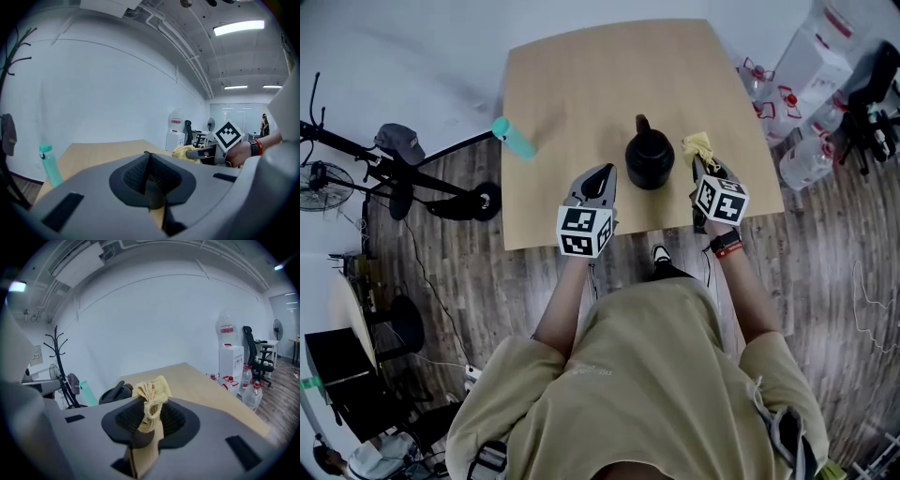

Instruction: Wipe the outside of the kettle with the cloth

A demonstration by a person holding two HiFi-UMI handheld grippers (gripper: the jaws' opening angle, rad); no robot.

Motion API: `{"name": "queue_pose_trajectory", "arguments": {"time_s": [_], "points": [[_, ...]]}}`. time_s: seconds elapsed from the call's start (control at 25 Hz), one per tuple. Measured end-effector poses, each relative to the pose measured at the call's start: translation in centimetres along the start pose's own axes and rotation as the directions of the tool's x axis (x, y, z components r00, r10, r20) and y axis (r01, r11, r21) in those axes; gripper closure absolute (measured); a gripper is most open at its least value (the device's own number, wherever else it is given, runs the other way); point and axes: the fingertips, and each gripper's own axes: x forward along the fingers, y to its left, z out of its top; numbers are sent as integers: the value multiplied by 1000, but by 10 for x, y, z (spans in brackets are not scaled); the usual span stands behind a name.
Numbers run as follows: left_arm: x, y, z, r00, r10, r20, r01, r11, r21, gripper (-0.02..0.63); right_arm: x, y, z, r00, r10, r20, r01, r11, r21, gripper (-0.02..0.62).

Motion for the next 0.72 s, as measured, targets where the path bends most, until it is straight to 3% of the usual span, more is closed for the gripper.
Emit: {"name": "queue_pose_trajectory", "arguments": {"time_s": [0.4, 0.72], "points": [[-4, 19, 67, 991, 66, 112, -70, 997, 26, 581, -57, 57, 89, 971, 71, 229, -37, 988, -150, 489], [-18, 21, 97, 976, 132, 174, -141, 989, 39, 581, -83, 83, 122, 952, 107, 286, -50, 979, -200, 491]]}}
